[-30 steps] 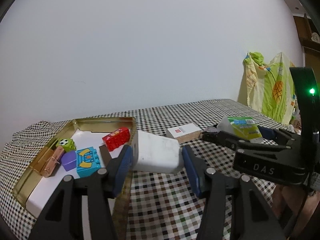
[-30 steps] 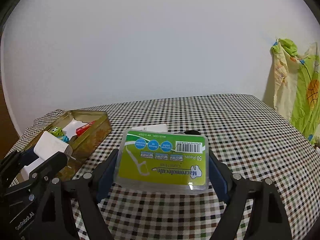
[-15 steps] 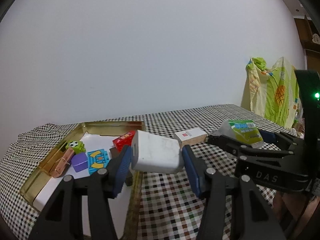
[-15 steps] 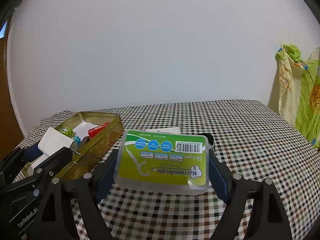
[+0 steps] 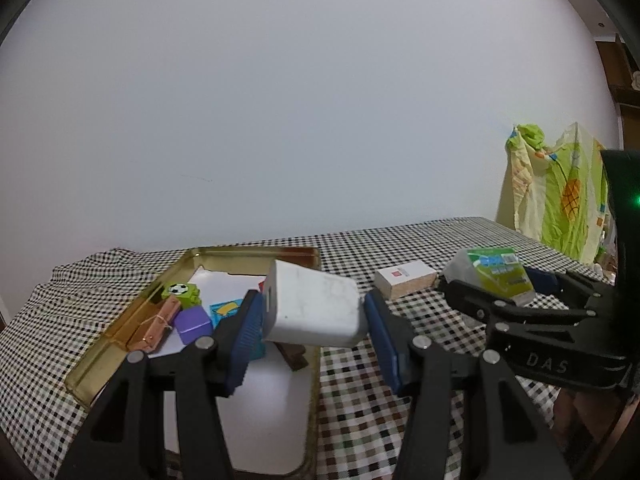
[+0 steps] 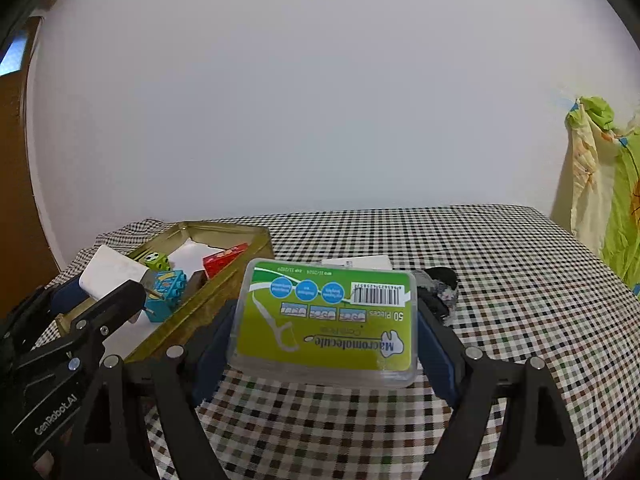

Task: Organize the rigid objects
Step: 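Carry the white block and green plastic box toward the tray, then lower the white block and green box into the tray and open both grippers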

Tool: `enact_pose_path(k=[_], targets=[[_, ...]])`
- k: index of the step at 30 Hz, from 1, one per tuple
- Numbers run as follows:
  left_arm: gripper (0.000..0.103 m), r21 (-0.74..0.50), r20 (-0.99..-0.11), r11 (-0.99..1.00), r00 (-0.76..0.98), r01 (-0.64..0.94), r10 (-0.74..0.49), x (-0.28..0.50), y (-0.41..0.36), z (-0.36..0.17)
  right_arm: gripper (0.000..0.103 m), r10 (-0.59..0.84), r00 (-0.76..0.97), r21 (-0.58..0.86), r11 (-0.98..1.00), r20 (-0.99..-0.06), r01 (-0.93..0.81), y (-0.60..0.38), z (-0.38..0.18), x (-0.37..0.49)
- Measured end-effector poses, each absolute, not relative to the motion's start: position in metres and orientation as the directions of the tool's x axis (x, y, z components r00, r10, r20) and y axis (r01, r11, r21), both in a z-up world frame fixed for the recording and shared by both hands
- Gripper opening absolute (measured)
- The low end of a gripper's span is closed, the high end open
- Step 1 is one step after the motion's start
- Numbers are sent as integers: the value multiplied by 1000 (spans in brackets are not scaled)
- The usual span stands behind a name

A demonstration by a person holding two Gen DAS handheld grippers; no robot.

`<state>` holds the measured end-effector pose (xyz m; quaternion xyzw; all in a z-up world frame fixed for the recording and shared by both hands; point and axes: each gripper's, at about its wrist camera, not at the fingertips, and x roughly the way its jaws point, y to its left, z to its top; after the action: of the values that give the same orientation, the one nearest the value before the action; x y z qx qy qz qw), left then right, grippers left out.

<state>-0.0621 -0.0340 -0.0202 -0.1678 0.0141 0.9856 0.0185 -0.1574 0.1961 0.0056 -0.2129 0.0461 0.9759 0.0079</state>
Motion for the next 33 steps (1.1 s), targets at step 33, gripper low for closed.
enact_pose_path(k=[33], targets=[[52,-29,-326,-996,-942,89,-75,-55,-93,-18,84,-108,-909,49,-994,-402,96,149,4,-167]])
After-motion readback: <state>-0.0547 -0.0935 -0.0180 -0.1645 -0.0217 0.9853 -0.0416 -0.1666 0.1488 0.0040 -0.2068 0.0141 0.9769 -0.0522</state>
